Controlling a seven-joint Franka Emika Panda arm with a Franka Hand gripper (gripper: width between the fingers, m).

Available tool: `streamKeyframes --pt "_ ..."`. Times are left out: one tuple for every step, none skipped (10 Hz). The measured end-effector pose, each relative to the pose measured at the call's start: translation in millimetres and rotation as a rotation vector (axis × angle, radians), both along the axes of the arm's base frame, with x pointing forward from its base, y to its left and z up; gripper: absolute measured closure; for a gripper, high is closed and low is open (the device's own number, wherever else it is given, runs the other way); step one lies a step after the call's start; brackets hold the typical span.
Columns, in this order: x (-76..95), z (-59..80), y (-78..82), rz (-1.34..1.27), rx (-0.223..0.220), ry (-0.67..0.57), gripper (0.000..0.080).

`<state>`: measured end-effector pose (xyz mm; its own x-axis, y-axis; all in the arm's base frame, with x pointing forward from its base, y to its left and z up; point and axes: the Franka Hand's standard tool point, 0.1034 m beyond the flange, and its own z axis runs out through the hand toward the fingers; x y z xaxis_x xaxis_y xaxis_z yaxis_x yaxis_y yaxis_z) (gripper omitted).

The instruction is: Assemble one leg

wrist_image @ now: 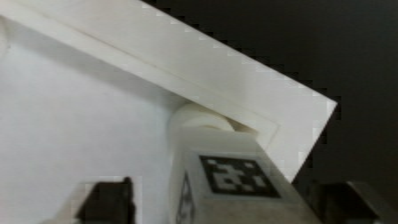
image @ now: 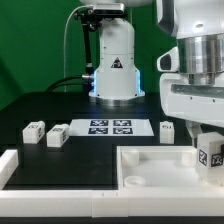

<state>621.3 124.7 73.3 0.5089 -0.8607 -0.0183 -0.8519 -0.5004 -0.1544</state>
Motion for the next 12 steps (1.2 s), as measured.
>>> streamKeyframes --pt "-0.3 -0.2 1.0 0.029 -0.003 -0.004 0.0258" --pt "-0.7 -0.2 2.3 0.131 -0.018 -0.012 0.0171" --pt "-0.5 0.2 3.3 0.333 -0.054 -0.028 0.0156" --pt "0.4 1.4 4.5 0.473 -0.076 -0.036 0.0156" --pt "0.5 0.8 5.3 0.581 -0.086 -0.028 0.0151" --pt "2.1 -0.3 6.8 0.714 -0.098 -0.016 0.0151" --pt "5.9 0.5 8.2 0.828 -0.114 -0.019 0.0151" --pt "8.8 2.4 7.7 0.977 -0.136 -0.033 0.0151" --pt "9.5 1.8 4.3 1.073 -0.145 -0.040 0.0151" --pt "10.3 1.4 -0.4 1.163 -0.156 -0.046 0.0151" --pt "10.8 1.5 -2.8 1.282 -0.173 -0.053 0.0151" --pt "10.8 1.5 -2.7 1.314 -0.176 -0.056 0.0151"
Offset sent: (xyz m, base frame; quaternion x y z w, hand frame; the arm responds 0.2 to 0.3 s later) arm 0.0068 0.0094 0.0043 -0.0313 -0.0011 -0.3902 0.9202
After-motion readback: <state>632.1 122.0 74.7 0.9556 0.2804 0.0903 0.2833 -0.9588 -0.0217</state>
